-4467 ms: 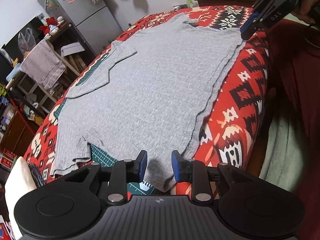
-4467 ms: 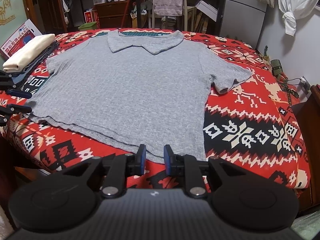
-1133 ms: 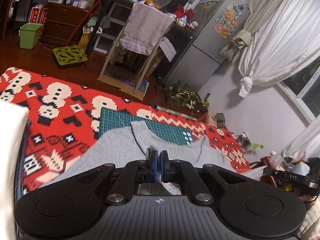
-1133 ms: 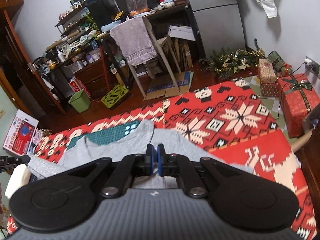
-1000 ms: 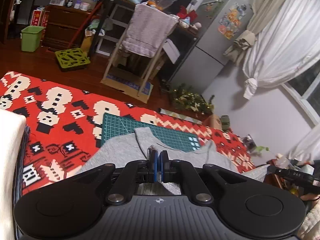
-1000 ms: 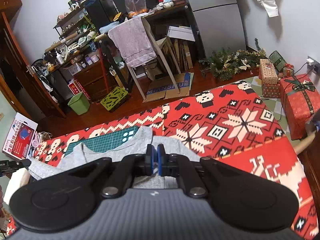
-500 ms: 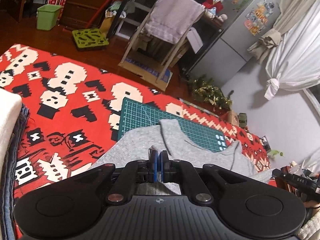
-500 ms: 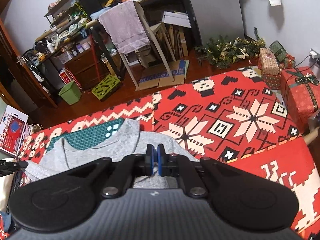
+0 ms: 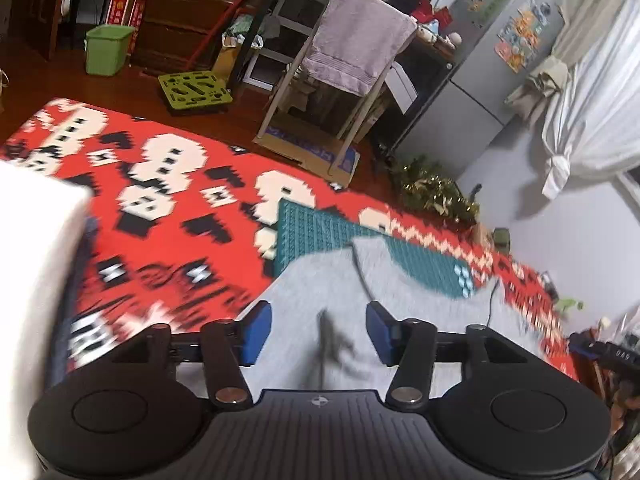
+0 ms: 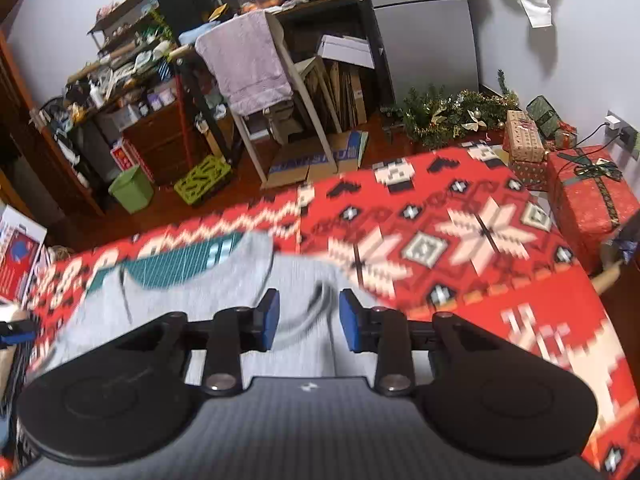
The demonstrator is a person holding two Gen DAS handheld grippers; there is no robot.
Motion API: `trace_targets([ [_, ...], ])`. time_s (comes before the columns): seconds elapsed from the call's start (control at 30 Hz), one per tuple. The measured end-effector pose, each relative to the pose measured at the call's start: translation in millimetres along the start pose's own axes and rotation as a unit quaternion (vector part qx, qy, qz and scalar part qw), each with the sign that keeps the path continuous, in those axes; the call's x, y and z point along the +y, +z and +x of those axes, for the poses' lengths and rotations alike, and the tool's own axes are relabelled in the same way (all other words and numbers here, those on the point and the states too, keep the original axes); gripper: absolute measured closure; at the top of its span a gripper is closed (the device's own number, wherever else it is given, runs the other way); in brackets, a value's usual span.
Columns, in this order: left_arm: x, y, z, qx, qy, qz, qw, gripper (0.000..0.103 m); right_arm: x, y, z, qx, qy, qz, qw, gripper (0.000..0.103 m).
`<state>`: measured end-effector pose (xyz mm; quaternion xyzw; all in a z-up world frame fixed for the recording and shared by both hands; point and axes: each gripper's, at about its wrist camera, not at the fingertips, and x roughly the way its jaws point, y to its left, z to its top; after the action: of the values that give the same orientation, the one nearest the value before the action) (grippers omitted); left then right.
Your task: Fold clothes
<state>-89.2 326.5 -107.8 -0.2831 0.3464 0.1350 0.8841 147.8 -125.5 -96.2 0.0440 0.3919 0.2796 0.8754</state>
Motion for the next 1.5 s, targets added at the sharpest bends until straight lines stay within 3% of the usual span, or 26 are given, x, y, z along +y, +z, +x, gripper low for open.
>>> trace_targets([
  [0.2, 7, -56, -39, 0.034, 0.039, 0.016, 0.9985, 0.050, -3, -51, -41, 0.018, -0.017, 0.018, 1.000, 0.064],
  [0.4, 20, -100, -48, 0.043, 0.043, -0.040, 0.9973, 0.053, -6, -88, -63, 0.029, -0.017, 0.051, 0.998, 0.064],
  [0.57, 26, -108, -51, 0.028, 0.027, -0.084, 0.9957, 0.054, 2, -101, -75, 0.023, -0.028, 0.033, 0.999, 0.064],
  [0.67, 27, -109, -50, 0.024, 0.026, -0.089, 0.9954, 0.067, 3, -105, -81, 0.020, -0.034, 0.032, 0.999, 0.064],
  [0.83, 26, -112, -43, 0.020, 0.036, -0.075, 0.9964, 0.100, -1, -107, -91, 0.013, -0.037, 0.041, 0.998, 0.064],
  [0.87, 25, -113, -43, 0.018, 0.046, -0.064, 0.9967, 0.102, -2, -107, -92, 0.013, -0.037, 0.040, 0.998, 0.064],
  [1.07, 30, -114, -54, 0.018, 0.061, -0.052, 0.9967, 0.102, -5, -100, -95, 0.007, -0.039, 0.035, 0.999, 0.064],
  [1.2, 26, -112, -65, 0.006, 0.084, -0.030, 0.9960, 0.077, 0, -88, -90, 0.000, -0.034, 0.023, 0.999, 0.064],
  [1.3, 19, -105, -74, -0.013, 0.099, -0.003, 0.9950, 0.076, 9, -77, -83, -0.004, -0.018, 0.014, 1.000, 0.064],
  [1.5, -9, -72, -56, -0.027, 0.047, 0.043, 0.9976, 0.072, 66, -59, -42, 0.007, 0.036, -0.054, 0.998, 0.064],
])
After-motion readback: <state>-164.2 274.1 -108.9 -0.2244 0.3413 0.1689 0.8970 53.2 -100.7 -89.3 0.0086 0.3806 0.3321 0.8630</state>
